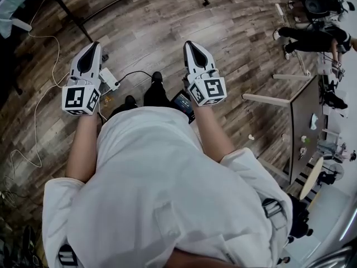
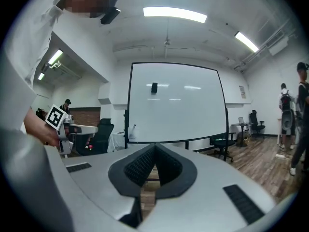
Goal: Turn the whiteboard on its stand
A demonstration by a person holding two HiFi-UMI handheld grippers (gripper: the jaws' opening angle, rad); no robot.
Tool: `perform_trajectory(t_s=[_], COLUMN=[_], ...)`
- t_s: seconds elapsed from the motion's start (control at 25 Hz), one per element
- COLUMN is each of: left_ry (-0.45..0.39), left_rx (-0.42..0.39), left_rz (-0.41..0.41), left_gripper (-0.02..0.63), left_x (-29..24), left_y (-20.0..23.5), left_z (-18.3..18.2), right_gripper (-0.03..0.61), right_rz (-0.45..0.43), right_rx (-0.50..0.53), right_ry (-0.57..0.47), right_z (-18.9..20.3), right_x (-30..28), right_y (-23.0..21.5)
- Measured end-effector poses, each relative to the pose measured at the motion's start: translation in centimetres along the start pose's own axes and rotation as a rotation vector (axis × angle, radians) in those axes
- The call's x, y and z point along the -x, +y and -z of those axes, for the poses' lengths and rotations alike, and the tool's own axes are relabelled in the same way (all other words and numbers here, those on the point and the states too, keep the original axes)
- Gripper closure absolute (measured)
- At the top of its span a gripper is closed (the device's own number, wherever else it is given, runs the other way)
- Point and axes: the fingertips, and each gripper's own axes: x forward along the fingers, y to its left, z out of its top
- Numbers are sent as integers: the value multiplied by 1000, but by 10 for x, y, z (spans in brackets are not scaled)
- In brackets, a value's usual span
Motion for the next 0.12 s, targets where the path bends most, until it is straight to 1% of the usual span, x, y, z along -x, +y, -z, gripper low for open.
perform_trajectory(t_s=[0.12], left_ry=[10], left_rx=[8], left_rz=[12], left_gripper=[606], left_x=[-7], left_y=[0], left_z=[4], right_gripper=[581], right_rz=[8], right_rx=[3], right_ry=[1], right_z=[-1], right_x=[-3], right_y=[-7])
